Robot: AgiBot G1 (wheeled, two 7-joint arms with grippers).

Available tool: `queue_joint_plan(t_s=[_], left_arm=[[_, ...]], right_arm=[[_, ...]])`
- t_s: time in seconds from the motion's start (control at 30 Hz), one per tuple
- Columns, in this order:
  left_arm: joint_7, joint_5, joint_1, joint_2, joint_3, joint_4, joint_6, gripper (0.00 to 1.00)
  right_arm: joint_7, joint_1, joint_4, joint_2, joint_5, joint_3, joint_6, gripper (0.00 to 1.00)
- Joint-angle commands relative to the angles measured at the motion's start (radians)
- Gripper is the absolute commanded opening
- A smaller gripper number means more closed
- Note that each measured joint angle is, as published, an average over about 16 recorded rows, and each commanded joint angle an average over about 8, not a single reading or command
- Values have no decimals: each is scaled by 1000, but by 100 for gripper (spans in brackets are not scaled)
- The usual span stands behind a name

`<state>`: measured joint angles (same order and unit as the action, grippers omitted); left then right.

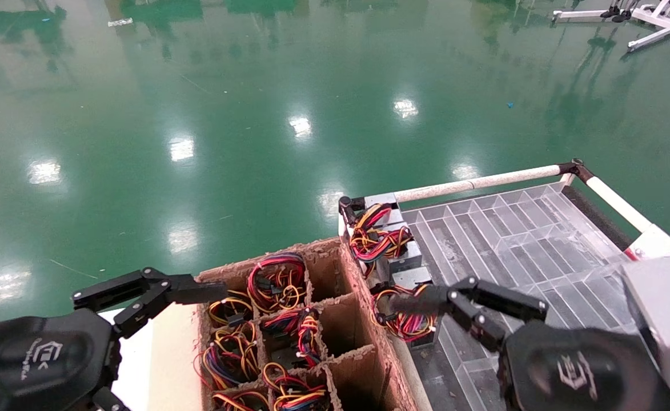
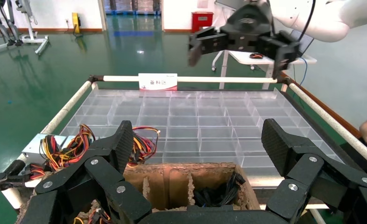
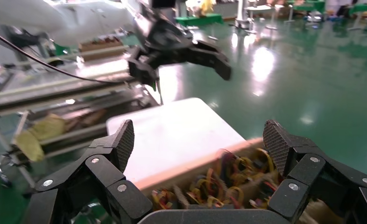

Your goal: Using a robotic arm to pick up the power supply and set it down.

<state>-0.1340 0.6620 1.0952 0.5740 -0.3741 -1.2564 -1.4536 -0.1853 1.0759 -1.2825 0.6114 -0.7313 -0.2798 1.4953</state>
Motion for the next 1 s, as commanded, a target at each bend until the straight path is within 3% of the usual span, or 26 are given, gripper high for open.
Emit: queue_joint_plan(t_s=[0.03,1.0], left_arm=[[0,0,0,0,0,0,0,100],[0,0,0,0,0,0,0,100]], right_arm=[[-9,-16,-16,-2,17,5,0,100],[-3,-4,-4,-1,4,2,0,100]])
